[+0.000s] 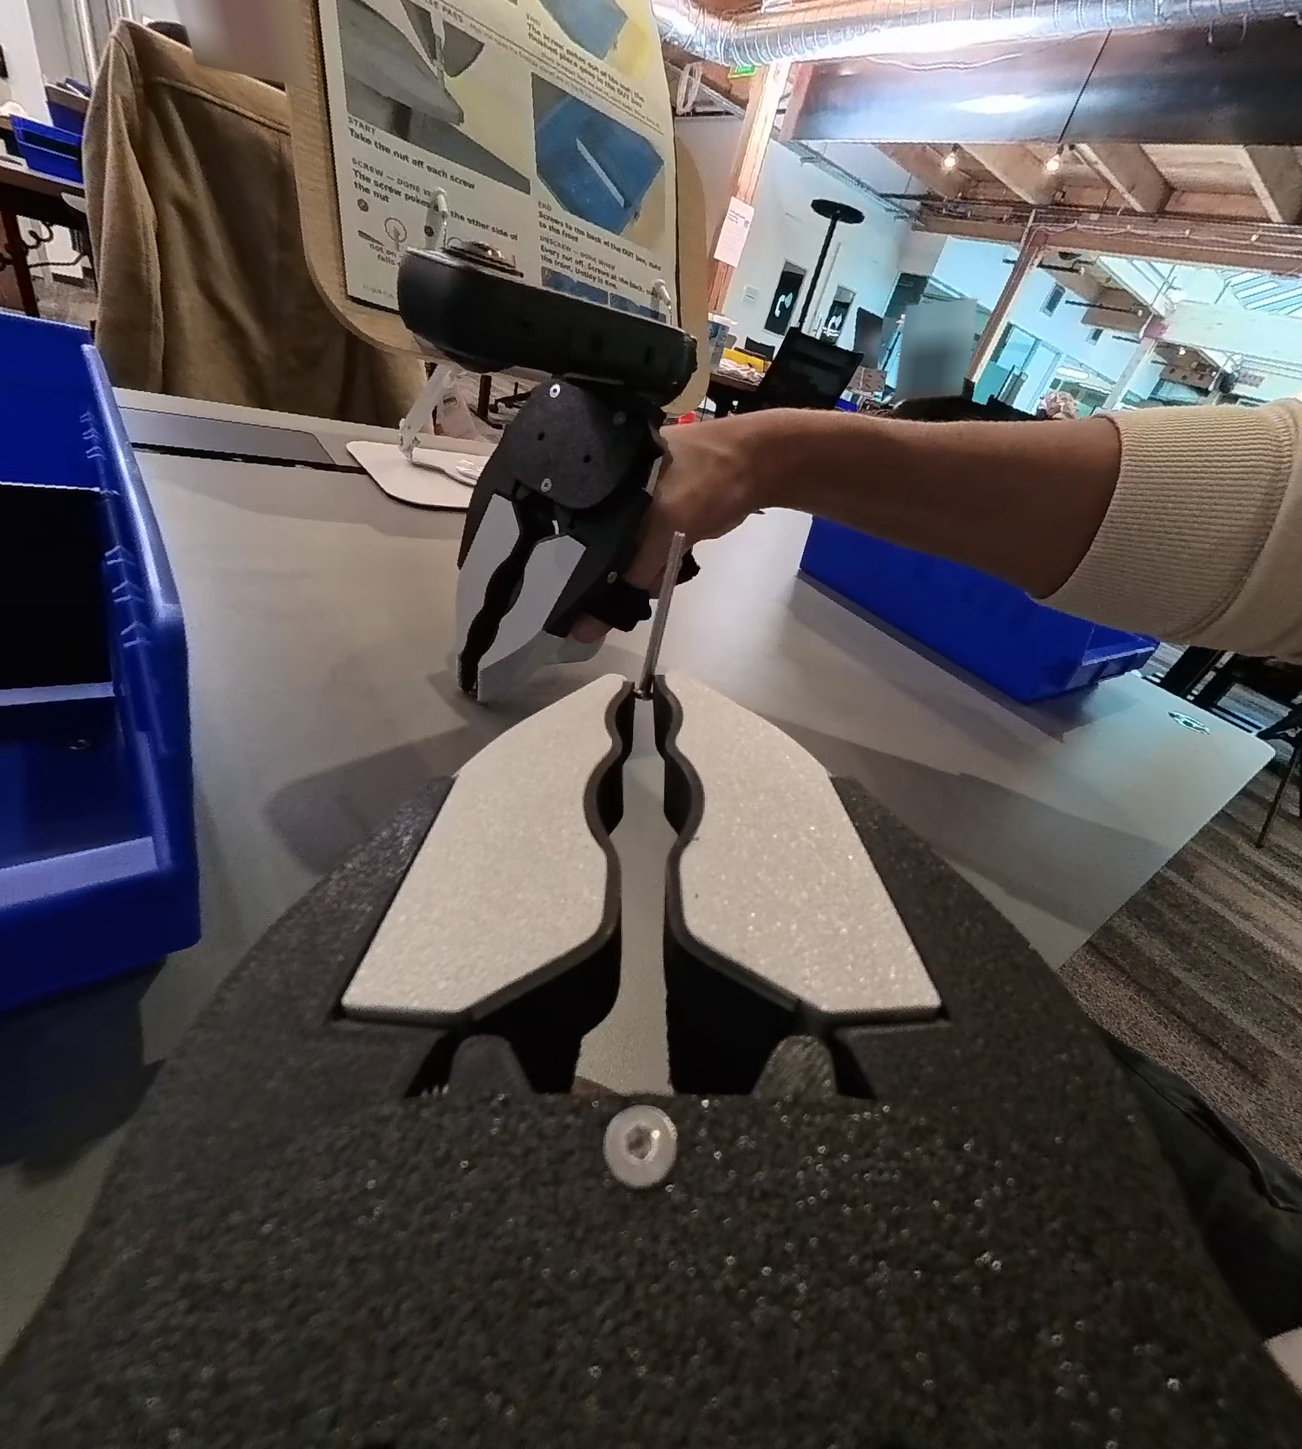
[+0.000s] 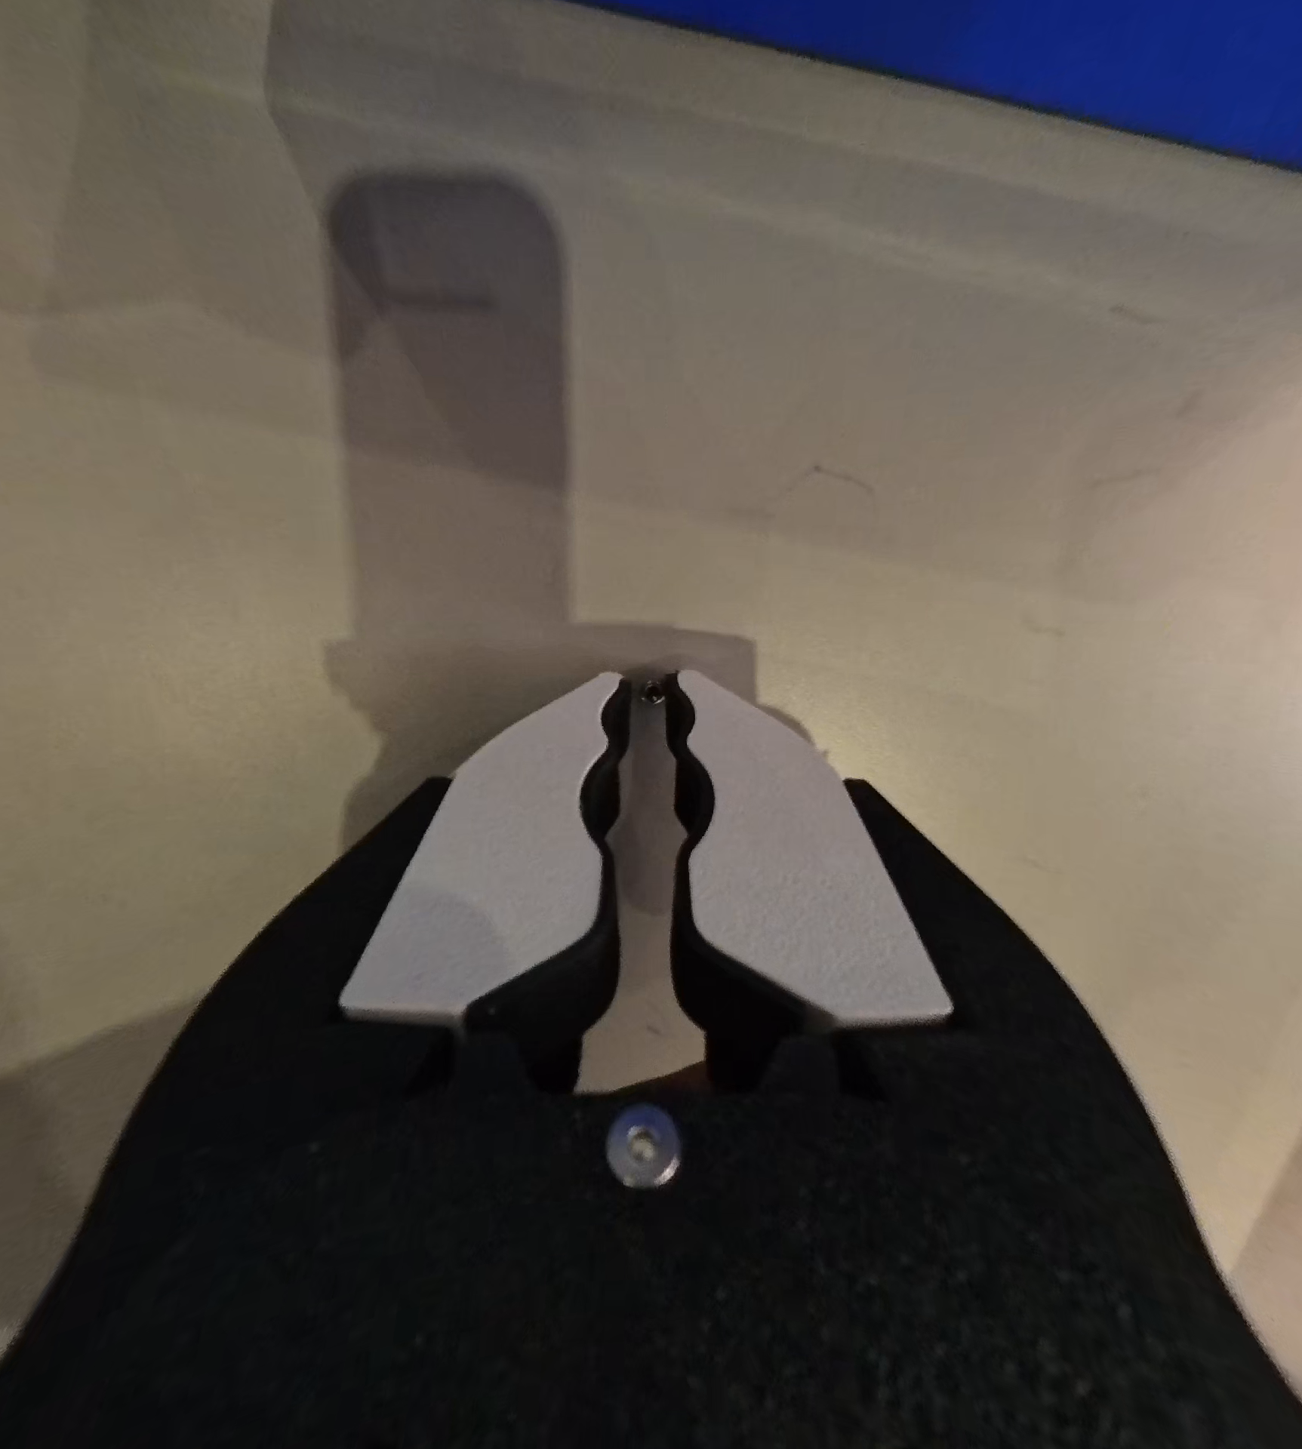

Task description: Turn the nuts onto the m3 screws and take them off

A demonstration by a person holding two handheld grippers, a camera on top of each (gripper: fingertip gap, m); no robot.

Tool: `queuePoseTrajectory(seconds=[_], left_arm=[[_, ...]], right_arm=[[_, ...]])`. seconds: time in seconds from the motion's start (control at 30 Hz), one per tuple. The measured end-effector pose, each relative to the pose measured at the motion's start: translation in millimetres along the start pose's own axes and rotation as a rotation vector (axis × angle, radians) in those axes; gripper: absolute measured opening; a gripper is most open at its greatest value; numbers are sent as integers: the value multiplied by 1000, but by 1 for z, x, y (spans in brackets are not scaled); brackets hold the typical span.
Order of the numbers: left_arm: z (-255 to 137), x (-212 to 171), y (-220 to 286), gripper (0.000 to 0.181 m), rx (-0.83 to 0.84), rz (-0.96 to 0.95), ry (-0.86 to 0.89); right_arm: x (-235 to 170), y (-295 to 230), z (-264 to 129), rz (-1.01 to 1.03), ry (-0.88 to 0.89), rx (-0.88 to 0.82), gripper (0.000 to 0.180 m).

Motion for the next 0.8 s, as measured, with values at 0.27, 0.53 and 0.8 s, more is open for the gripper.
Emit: queuePoseTrajectory(seconds=[0.27,0.53,0.8], left_arm=[[0,0,1,4,0,6,-3],[1,-1,1,4,-1,8,-7],[10,-9,2,4,-7,11,-103]], right_arm=[[-2,0,-1,1,5,10,11],[-1,1,0,-4,17,13,5],[4,-17,-39,-4,176,-57,5]])
Point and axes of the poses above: each gripper's, where its closed fingertips meet, z out along the fingers, x out of its top, y = z × x across the jaws, the point moved 2 cm from there along -z, back along the fingers, and after that the axes turned 4 degrees about z, right-handed, at the moved point
